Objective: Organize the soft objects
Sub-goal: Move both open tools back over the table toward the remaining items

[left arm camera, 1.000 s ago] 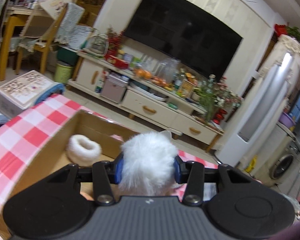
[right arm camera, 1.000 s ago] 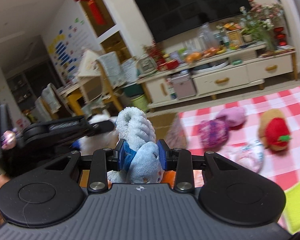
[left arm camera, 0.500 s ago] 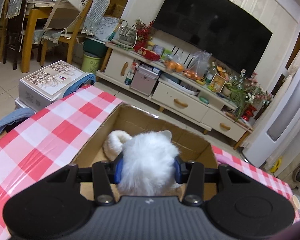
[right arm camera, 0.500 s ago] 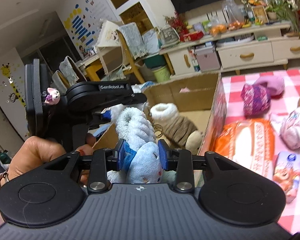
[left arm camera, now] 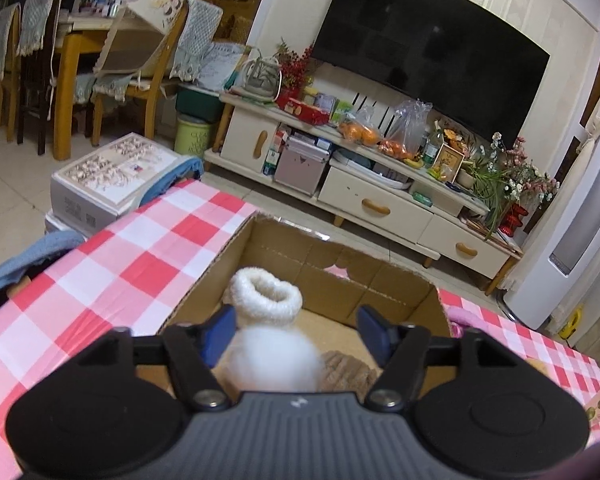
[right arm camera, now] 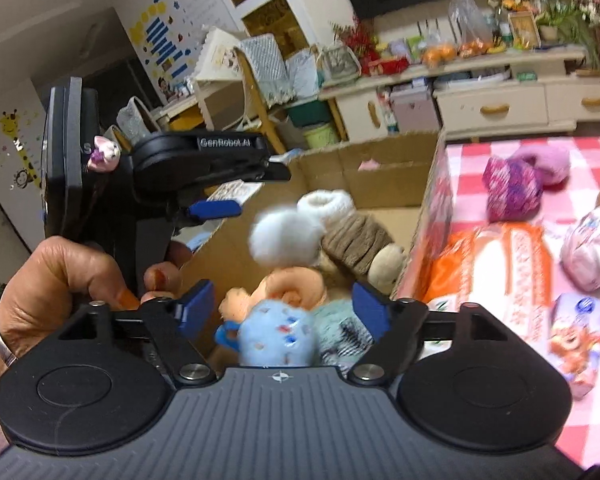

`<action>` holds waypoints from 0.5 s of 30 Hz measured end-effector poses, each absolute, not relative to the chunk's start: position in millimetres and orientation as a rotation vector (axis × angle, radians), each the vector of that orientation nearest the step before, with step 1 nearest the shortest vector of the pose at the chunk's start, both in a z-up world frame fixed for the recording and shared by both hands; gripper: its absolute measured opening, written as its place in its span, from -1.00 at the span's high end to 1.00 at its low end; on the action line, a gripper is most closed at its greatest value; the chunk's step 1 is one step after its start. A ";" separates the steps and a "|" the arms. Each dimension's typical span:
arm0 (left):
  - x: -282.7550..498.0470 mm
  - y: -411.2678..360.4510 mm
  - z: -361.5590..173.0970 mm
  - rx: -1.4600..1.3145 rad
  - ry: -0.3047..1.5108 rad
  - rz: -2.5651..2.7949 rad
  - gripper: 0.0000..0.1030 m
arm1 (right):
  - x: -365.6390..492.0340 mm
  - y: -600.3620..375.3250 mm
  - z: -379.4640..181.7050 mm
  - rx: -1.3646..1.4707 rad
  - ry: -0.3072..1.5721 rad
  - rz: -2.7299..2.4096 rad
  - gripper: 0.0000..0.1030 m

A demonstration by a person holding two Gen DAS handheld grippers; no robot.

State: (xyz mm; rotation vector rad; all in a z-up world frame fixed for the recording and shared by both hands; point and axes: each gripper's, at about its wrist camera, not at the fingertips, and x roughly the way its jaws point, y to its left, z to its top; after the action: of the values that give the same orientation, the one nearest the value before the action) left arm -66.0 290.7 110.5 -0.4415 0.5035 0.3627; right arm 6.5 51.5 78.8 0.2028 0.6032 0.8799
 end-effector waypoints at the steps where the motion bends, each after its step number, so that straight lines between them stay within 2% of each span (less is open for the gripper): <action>1: -66.5 289.1 112.4 -0.437 0.496 0.365 -0.49 | 4.9 47.2 81.9 0.200 0.585 0.874 -0.91; 7: -66.9 274.9 120.7 -0.392 0.468 0.348 -0.69 | -8.8 23.0 94.0 0.175 0.490 0.799 -0.95; 15: -64.9 257.1 126.7 -0.363 0.456 0.323 -0.84 | -19.1 8.5 92.7 0.161 0.432 0.706 -0.99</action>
State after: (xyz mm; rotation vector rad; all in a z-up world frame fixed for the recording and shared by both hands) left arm -64.9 257.1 126.7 -0.3635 0.4557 0.3229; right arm -19.1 8.5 92.7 0.1609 0.4317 0.7062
